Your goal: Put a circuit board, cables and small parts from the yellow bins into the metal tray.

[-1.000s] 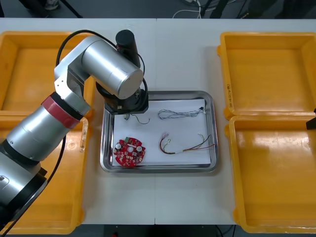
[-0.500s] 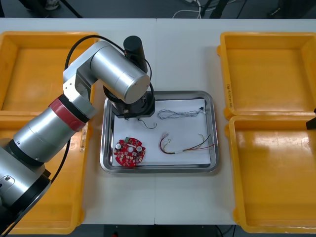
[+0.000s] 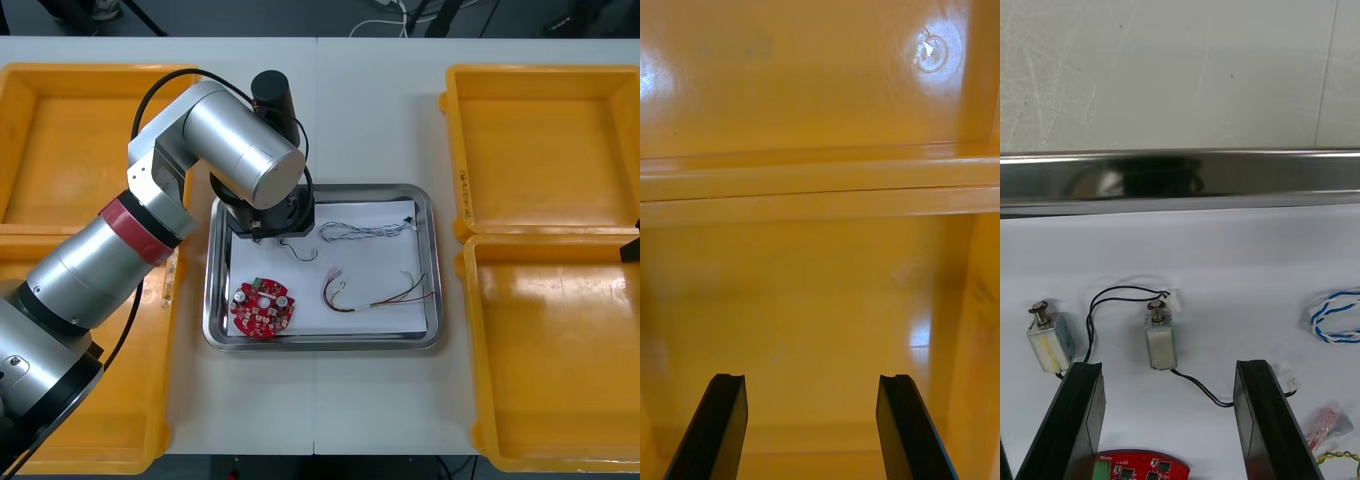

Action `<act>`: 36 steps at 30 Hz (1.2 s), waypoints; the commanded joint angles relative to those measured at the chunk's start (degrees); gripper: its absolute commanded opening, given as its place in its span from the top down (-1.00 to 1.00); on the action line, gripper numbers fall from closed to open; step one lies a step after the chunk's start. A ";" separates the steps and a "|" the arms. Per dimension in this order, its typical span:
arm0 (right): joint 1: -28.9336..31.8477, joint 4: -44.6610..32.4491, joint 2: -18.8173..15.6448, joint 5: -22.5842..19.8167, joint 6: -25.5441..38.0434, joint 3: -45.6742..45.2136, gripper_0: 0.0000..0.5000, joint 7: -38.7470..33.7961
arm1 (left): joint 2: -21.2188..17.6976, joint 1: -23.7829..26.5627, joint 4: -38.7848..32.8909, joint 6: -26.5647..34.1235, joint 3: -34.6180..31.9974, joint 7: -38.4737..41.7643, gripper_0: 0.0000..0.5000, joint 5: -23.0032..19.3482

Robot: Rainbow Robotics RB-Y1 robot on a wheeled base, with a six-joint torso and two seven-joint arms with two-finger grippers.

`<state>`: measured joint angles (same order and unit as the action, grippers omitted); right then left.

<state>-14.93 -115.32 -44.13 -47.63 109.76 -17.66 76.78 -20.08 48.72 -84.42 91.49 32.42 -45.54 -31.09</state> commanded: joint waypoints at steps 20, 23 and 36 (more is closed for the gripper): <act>0.61 -1.66 0.19 0.34 0.24 -1.94 -1.00 -2.87 | -5.23 0.76 -20.96 18.51 -17.57 -3.68 -1.00 -6.88; 0.61 -1.66 0.19 0.34 0.24 -1.94 -1.00 -2.87 | -7.34 -0.47 -24.04 18.51 -20.56 -4.55 -1.00 -9.17; 0.61 -1.66 0.19 0.34 0.24 -1.94 -1.00 -2.87 | -17.97 -10.05 -32.56 18.51 -30.40 -13.26 -1.00 -15.23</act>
<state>-14.85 -115.37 -44.13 -47.63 109.76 -17.67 76.78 -34.23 40.98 -114.82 109.64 5.57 -49.72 -44.76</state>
